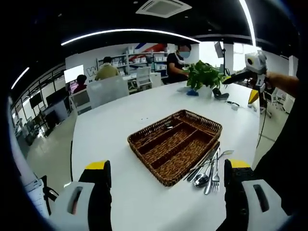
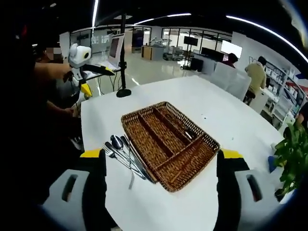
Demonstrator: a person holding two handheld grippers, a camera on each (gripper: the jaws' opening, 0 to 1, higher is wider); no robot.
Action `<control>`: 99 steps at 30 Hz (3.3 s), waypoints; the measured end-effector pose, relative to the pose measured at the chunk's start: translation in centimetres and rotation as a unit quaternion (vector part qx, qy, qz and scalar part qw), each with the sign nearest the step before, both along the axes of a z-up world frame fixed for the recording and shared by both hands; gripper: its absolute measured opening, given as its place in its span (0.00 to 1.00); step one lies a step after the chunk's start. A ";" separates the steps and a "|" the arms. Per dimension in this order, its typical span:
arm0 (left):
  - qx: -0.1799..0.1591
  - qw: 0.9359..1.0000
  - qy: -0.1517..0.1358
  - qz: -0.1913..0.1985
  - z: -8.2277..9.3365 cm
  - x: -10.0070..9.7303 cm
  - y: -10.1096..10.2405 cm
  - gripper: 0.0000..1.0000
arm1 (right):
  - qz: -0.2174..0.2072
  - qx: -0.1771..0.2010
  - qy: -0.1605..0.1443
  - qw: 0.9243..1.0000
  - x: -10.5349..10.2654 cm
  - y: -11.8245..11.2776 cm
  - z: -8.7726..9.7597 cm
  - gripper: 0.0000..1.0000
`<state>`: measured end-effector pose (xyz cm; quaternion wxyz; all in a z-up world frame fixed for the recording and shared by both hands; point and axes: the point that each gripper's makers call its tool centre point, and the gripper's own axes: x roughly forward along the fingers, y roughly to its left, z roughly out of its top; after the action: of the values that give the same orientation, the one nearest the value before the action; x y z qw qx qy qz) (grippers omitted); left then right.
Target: Arrange the knives, forks, and spoons in their matching storage slots by inserting each utensil handle-first until every utensil is classified and aligned in the correct compartment
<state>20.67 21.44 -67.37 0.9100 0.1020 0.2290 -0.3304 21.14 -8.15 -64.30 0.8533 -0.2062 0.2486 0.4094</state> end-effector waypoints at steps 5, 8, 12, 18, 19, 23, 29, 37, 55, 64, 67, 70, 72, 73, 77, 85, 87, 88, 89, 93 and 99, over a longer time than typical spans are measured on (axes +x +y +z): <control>0.004 1.000 0.002 0.002 -0.2 -0.4 0.5 1.00 | 0.026 -0.012 0.008 1.000 -0.1 1.5 -1.0 0.91; 0.001 1.000 0.000 0.004 0.0 -0.6 0.5 1.00 | 0.039 -0.013 0.018 0.999 -0.5 2.5 -1.8 0.90; 0.005 1.000 0.000 -0.001 0.1 -1.3 0.1 1.00 | 0.059 -0.030 0.029 0.997 -1.2 3.3 -3.3 0.87; -0.007 1.000 -0.005 0.012 0.5 -1.3 0.0 1.00 | 0.064 -0.023 0.041 0.997 -1.7 4.3 -4.4 0.85; -0.008 1.000 -0.005 0.012 0.5 -1.3 0.0 1.00 | 0.067 -0.023 0.042 0.997 -1.8 4.5 -4.7 0.85; -0.011 1.000 -0.006 0.012 0.5 -1.4 -0.2 1.00 | 0.075 -0.027 0.048 0.996 -1.9 5.0 -5.6 0.82; -0.008 1.000 -0.006 0.015 0.5 -1.7 0.0 1.00 | 0.093 -0.028 0.055 0.994 -2.1 5.9 -6.7 0.76; -0.012 1.000 -0.004 0.021 0.5 -2.2 0.1 1.00 | 0.107 -0.028 0.076 0.991 -2.6 6.6 -8.8 0.60; -0.010 1.000 -0.004 0.018 -0.2 -2.9 0.7 1.00 | 0.127 -0.058 0.118 0.983 -3.2 8.5 -13.6 0.53; -0.016 1.000 -0.007 0.017 -0.4 -3.0 0.5 1.00 | 0.133 -0.084 0.138 0.978 -3.4 8.8 -18.1 0.31; -0.015 1.000 -0.006 0.017 -0.5 -3.2 0.6 1.00 | 0.133 -0.091 0.143 0.976 -3.4 8.8 -19.1 0.25; -0.016 1.000 -0.006 0.019 -0.4 -3.4 0.7 1.00 | 0.131 -0.098 0.149 0.975 -3.2 8.6 -19.6 0.22; -0.016 1.000 -0.005 0.020 -0.5 -3.6 0.8 1.00 | 0.132 -0.098 0.150 0.975 -3.1 8.6 -19.6 0.21; -0.015 1.000 -0.005 0.021 -0.5 -3.6 0.9 1.00 | 0.132 -0.098 0.152 0.975 -3.1 8.7 -19.6 0.20; -0.016 1.000 -0.005 0.025 -0.5 -3.7 1.2 1.00 | 0.131 -0.102 0.160 0.973 -3.0 8.8 -20.0 0.17; -0.016 0.999 -0.008 0.029 -0.3 -3.8 1.4 1.00 | 0.127 -0.116 0.168 0.971 -3.1 9.0 -21.2 0.13; -0.015 0.999 -0.008 0.030 -0.2 -3.8 1.4 1.00 | 0.121 -0.116 0.175 0.970 -3.2 9.0 -21.4 0.10; -0.016 0.999 -0.008 0.031 -0.1 -3.8 1.5 1.00 | 0.119 -0.116 0.178 0.970 -3.2 9.0 -21.5 0.10; -0.016 0.999 -0.009 0.032 -0.1 -3.8 1.4 1.00 | 0.118 -0.115 0.183 0.969 -3.3 9.1 -21.7 0.10; -0.017 0.999 -0.007 0.032 -0.1 -3.9 1.3 1.00 | 0.112 -0.121 0.187 0.968 -3.3 9.0 -22.1 0.10; -0.018 0.999 -0.003 0.032 -0.2 -3.9 1.2 1.00 | 0.102 -0.127 0.195 0.967 -3.5 9.0 -22.5 0.07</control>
<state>16.77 22.64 -67.55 0.9226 0.0791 0.2229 -0.3049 17.65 0.87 -86.85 0.7089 -0.2532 0.4375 0.4919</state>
